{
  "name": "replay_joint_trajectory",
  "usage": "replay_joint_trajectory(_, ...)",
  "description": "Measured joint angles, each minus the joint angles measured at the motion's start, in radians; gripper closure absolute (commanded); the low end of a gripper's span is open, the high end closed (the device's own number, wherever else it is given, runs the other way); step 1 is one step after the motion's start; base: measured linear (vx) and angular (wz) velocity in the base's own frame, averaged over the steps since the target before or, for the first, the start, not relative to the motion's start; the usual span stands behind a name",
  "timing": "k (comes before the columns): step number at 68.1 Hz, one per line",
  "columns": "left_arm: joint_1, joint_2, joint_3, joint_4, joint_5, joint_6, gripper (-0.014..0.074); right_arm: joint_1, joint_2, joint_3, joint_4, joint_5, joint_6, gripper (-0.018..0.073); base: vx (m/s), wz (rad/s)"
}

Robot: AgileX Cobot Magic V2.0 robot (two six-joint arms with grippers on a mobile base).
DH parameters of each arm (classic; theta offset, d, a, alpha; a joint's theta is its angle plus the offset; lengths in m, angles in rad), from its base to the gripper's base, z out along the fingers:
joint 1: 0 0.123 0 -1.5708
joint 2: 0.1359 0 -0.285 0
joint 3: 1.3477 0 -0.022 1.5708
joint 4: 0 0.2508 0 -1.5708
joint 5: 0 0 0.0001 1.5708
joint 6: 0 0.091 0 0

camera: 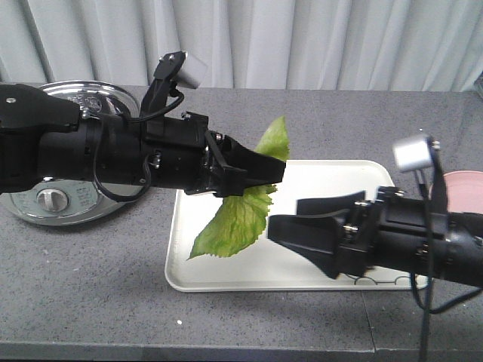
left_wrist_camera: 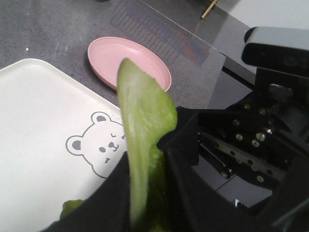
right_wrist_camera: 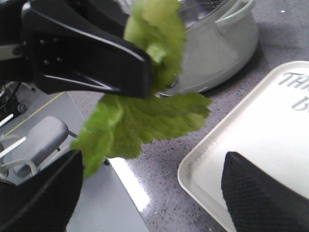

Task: Transfer vegetables to tray and serve
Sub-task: 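Close the right gripper on the leaf below the left gripper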

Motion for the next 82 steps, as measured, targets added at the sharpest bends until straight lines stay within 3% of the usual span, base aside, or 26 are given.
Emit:
replay_joint_trajectory(16, 0.000, 0.000, 0.000, -0.002, 0.001, 0.000, 0.0477, 0.135, 0.113, -0.103, 0.008, -0.075, -0.006, -0.0024, 0.00, 0.00)
replay_joint_trajectory(35, 0.000, 0.000, 0.000, -0.004, 0.001, 0.000, 0.0477, 0.152, 0.184, -0.149, 0.009, -0.074, -0.010, 0.0020, 0.00, 0.00)
replay_joint_trajectory(44, 0.000, 0.000, 0.000, -0.004, 0.001, 0.000, 0.0477, 0.152, 0.185, -0.148, 0.009, -0.075, -0.018, 0.0116, 0.00, 0.00)
replay_joint_trajectory(70, 0.000, 0.000, 0.000, -0.004, -0.012, 0.000, 0.0475, 0.152, 0.185, -0.148, 0.009, -0.071, -0.025, 0.0523, 0.00, 0.00)
replay_joint_trajectory(75, 0.000, 0.000, 0.000, -0.004, -0.015, 0.000, 0.0470, 0.153, 0.185, -0.148, 0.009, -0.068, -0.027, 0.0575, 0.00, 0.00)
replay_joint_trajectory(82, 0.001, 0.000, 0.000, -0.004, -0.018, 0.000, 0.0441, 0.156, 0.185, -0.148, 0.009, -0.067, -0.031, 0.0569, 0.00, 0.00)
